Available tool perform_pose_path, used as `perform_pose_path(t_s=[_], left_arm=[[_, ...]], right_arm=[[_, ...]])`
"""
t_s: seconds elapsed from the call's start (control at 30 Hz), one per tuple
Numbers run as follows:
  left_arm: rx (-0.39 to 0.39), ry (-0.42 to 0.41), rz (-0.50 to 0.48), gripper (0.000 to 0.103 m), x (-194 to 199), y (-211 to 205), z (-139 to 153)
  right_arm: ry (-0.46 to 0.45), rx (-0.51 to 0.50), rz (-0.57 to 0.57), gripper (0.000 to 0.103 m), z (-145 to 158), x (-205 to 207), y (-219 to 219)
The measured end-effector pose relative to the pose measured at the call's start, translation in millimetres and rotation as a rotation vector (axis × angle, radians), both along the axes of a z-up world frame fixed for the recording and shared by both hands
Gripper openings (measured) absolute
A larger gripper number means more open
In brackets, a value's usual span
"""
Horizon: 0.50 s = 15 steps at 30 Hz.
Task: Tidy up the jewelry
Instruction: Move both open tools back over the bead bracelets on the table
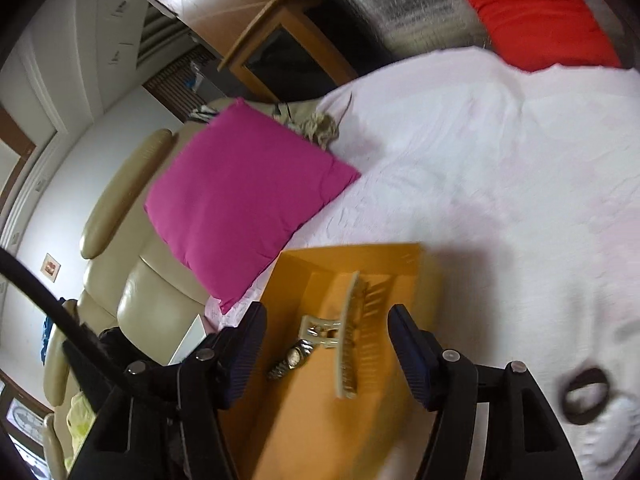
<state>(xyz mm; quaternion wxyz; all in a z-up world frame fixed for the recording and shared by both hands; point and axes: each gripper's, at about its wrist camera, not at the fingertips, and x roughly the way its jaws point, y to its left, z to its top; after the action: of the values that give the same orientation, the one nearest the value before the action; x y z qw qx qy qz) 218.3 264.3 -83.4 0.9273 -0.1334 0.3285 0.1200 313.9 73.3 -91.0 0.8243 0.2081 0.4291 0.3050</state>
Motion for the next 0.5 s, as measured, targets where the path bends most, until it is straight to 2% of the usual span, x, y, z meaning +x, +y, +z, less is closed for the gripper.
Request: perform_pose_path(t_s=[0.13, 0.2, 0.37, 0.5], left_arm=[[0.017, -0.013, -0.055, 0.045, 5.7, -31.3, 6.1], [0.028, -0.017, -0.089, 0.054, 8.2, -52.9, 8.6], [0.04, -0.025, -0.207, 0.069, 6.5, -115.6, 13.0], [0.081, 0.011, -0.325, 0.071, 2.1, -163.3, 7.3]], right_arm=[[-0.038, 0.006, -0.061, 0.067, 15.7, -18.3, -58.8], [-0.049, -0.009, -0.122, 0.067, 21.8, -31.0, -101.4], [-0.028, -0.03, -0.274, 0.067, 22.9, -69.6, -205.3], [0.006, -0.013, -0.406, 0.067, 17.4, -107.0, -284.0]])
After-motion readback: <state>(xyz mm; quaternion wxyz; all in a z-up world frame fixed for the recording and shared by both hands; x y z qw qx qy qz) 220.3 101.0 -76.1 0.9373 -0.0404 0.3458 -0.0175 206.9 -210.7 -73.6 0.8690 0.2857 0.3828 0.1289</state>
